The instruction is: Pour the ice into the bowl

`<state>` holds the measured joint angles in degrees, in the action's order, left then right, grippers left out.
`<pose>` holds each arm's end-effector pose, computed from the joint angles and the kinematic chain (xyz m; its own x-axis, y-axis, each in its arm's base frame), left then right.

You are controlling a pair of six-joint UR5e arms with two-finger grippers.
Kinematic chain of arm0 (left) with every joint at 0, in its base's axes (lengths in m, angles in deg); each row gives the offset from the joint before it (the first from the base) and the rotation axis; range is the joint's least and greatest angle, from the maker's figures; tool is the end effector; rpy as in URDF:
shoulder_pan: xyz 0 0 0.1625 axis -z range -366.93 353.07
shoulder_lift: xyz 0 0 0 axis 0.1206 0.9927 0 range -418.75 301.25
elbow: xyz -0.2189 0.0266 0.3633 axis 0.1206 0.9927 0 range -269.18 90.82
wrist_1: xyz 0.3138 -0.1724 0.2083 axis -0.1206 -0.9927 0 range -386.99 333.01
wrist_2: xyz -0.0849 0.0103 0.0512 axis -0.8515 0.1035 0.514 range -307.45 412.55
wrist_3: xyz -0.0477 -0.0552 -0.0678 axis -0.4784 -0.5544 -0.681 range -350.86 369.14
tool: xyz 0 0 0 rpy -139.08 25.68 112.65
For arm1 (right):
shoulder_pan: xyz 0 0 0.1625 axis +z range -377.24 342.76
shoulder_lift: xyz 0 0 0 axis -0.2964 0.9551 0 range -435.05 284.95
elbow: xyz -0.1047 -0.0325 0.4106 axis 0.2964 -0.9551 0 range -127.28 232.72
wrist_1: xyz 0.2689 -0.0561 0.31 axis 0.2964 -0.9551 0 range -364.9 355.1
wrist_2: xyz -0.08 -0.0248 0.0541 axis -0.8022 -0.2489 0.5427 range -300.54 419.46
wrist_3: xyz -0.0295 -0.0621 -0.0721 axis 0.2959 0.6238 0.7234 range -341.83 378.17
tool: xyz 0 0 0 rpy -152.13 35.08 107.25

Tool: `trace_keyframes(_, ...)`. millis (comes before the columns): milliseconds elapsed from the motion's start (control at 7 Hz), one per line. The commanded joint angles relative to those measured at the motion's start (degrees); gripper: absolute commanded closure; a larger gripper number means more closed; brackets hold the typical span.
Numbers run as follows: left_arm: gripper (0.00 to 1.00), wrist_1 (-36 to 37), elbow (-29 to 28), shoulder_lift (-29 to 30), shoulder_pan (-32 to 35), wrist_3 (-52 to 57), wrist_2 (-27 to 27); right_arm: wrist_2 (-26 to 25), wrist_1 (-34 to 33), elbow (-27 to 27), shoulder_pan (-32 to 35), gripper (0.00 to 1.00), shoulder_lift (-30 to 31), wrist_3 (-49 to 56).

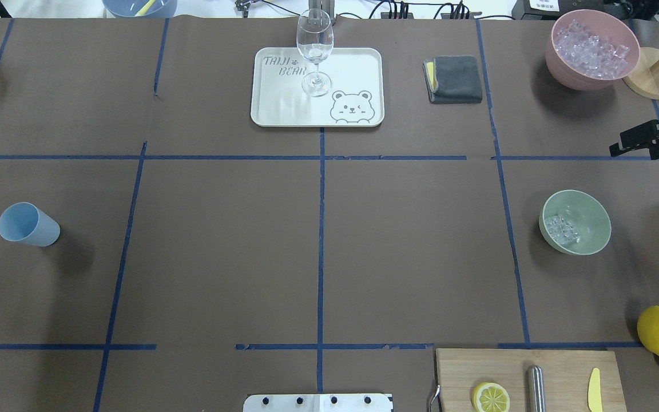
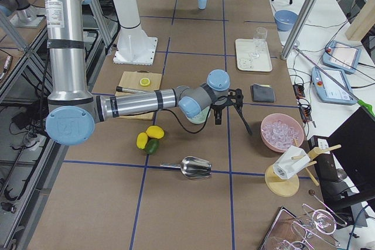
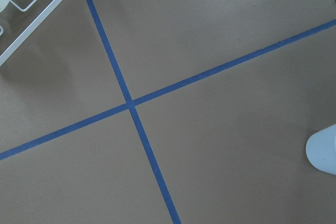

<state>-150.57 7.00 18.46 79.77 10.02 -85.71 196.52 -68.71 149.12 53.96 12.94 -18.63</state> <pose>-0.0350 -0.4171 0.6361 0.6443 0.3897 -0.6580 -0.0613 0.8840 0.4635 -0.1115 -0.5150 0.5291 0.5680 -0.0243 0.8226 -0.0935 0.9912 0.0938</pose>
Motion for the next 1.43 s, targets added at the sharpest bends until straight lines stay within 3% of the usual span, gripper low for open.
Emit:
trace_keyframes(0,0.0,0.52,-0.56,0.49,-0.3,0.0,1.4,0.58,-7.51,-0.15,5.94,0.0,-0.8,10.8)
trace_keyframes(143,0.0,5.75,-0.21,1.1,-0.82,0.0,1.58,0.41,-12.51,-0.41,7.97,0.0,-0.8,19.14)
trace_keyframes(286,0.0,15.63,0.75,2.84,-0.48,0.0,1.67,-0.21,-17.35,-0.42,9.3,0.0,0.07,25.83)
trace_keyframes(714,0.0,29.84,1.11,6.54,-0.22,0.09,4.57,-0.82,-21.35,-2.78,11.16,0.0,1.14,33.1)
trace_keyframes(1286,0.0,31.82,2.78,6.91,-0.04,0.09,3.87,-1.7,-20.83,-3.23,11.07,0.0,0.61,32.49)
